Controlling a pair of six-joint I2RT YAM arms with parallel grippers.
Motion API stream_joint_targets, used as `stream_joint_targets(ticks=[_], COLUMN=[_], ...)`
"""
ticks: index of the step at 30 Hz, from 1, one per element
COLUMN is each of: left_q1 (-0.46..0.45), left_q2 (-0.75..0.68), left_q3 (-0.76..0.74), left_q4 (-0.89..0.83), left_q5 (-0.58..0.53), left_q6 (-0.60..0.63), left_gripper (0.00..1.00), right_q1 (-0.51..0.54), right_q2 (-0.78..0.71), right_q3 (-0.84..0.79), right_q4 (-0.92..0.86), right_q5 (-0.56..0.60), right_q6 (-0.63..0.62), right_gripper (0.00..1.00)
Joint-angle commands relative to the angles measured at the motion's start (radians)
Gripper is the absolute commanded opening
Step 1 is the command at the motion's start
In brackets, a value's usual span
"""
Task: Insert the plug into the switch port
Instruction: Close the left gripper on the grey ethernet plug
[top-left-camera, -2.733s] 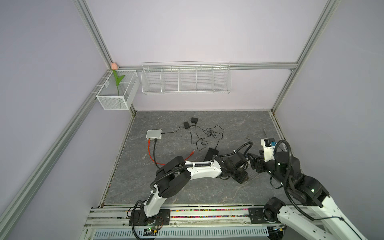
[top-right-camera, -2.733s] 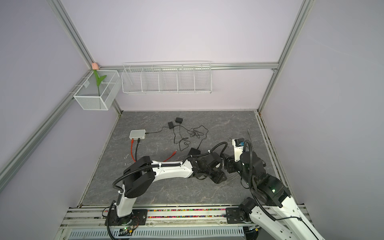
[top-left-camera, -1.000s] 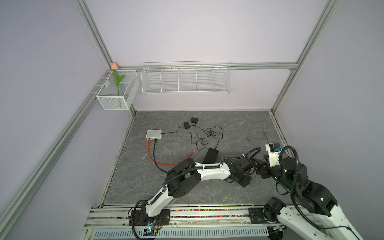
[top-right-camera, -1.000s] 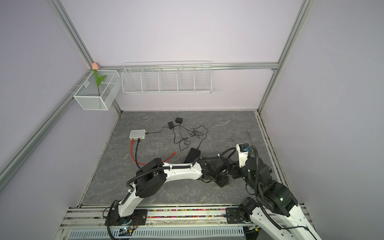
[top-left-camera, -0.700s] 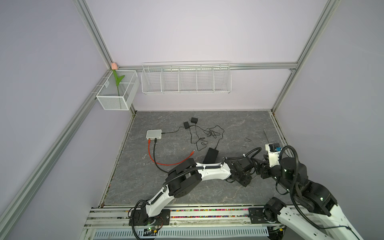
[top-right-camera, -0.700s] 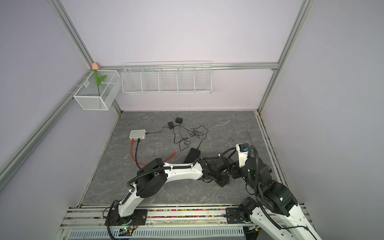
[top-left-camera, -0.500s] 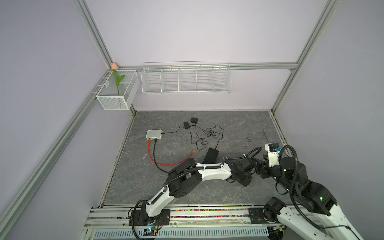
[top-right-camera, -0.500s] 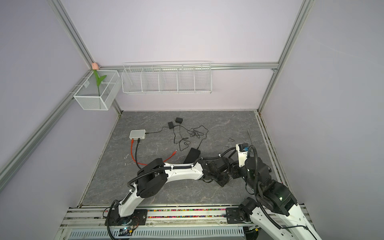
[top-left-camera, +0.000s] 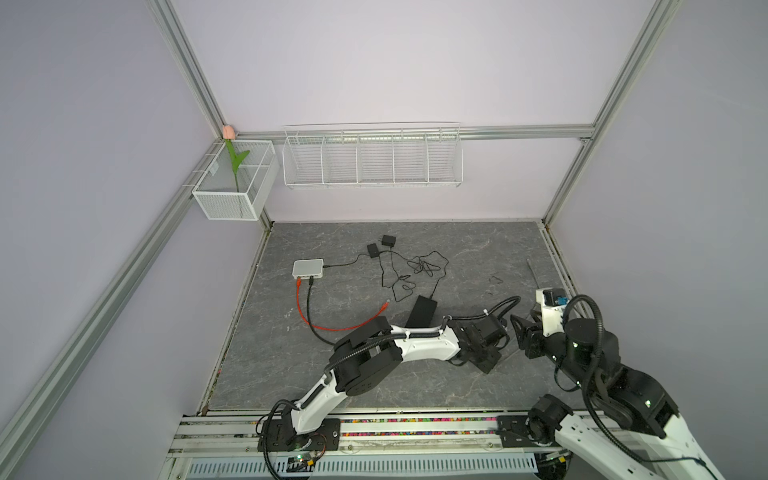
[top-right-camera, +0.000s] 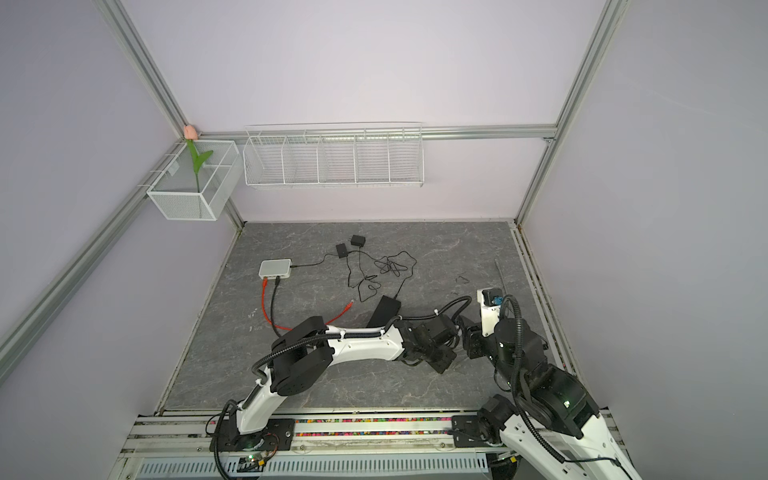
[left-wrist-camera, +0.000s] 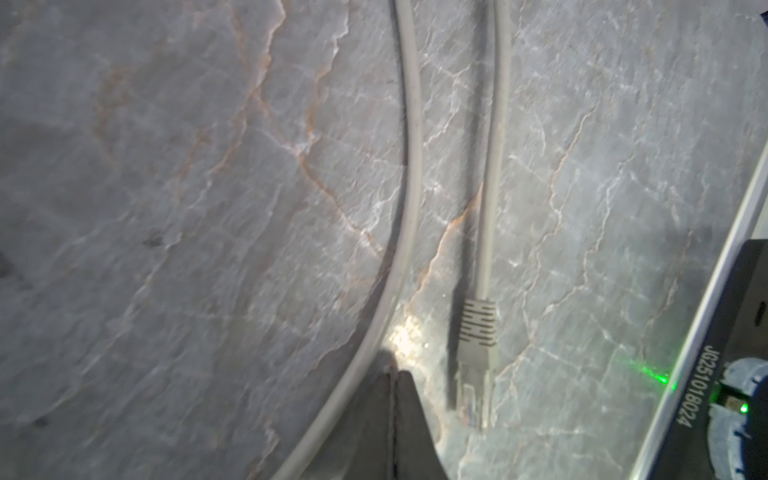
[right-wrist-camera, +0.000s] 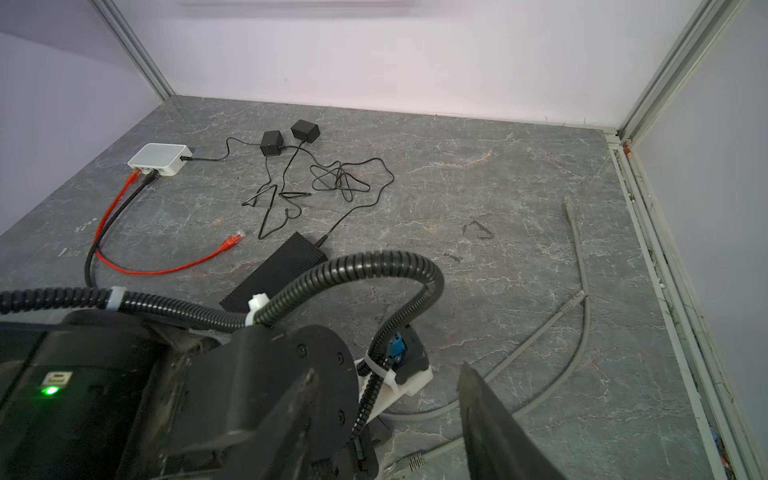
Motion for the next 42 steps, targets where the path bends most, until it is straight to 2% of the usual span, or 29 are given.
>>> stream_joint_targets(ticks=[1, 10, 13, 15, 19, 27, 32, 37, 42], left_q1=[0.018, 0.054, 0.069, 0.065, 0.018, -0.019, -0.040, -0.044, -0.051], left_q2=[-0.054, -0.162, -0.183, -0.175, -0.144, -0.068, 0.003, 0.048, 0.077], left_q3=[-0.010, -0.070, -0.098, -0.094, -0.063, 0.006, 0.085, 0.136, 0.166], left_q4=[-0.033, -0.052, -0.029, -0.025, -0.019, -0.007, -0.058, -0.128, -0.147], left_q5=[-0.012, -0.023, 0.036, 0.078, 0.069, 0.085, 0.075, -0.002, -0.006], left_q6=[0.035, 0.072, 0.067, 0.069, 0.072, 0.035, 0.031, 0.024, 0.024], left_gripper=[0.00, 0.00, 0.00, 0.06, 0.18, 0.36, 0.40, 0.41, 0.41], right_q1=[-0.005, -0.005, -0.004, -0.005, -0.004, -0.004, -0.004, -0.005, -0.005], right_q2=[-0.036, -0.056, -0.048, -0.047, -0.045, -0.001, -0.003, -0.016, -0.031], right_q3=[0.023, 0.048, 0.076, 0.096, 0.156, 0.212, 0.178, 0.166, 0.161], right_q4=[-0.028, -0.003, -0.015, -0.024, -0.039, -0.062, -0.046, -0.047, -0.050], right_q5=[0.043, 0.073, 0.086, 0.108, 0.160, 0.163, 0.149, 0.144, 0.143], right_q6=[-0.025, -0.139, -0.154, -0.157, -0.152, -0.148, -0.140, -0.139, -0.139], right_gripper=[0.56, 0.54, 0.56, 0.64, 0.73, 0.79, 0.81, 0.81, 0.81])
